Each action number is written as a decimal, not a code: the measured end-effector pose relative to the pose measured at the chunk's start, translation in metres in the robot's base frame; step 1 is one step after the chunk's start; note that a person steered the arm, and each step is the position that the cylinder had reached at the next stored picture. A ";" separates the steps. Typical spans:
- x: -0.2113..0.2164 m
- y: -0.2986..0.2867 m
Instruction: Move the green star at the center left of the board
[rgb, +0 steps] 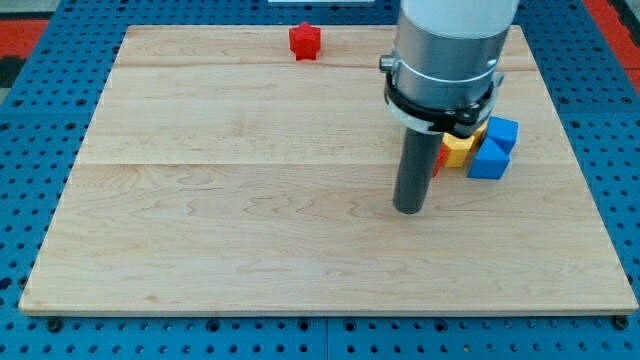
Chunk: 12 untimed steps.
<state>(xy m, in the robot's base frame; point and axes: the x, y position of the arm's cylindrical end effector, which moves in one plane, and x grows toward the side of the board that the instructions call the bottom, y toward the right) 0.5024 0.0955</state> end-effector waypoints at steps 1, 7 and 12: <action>0.013 0.018; 0.017 0.091; -0.081 0.007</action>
<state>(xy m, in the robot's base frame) 0.4217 0.1026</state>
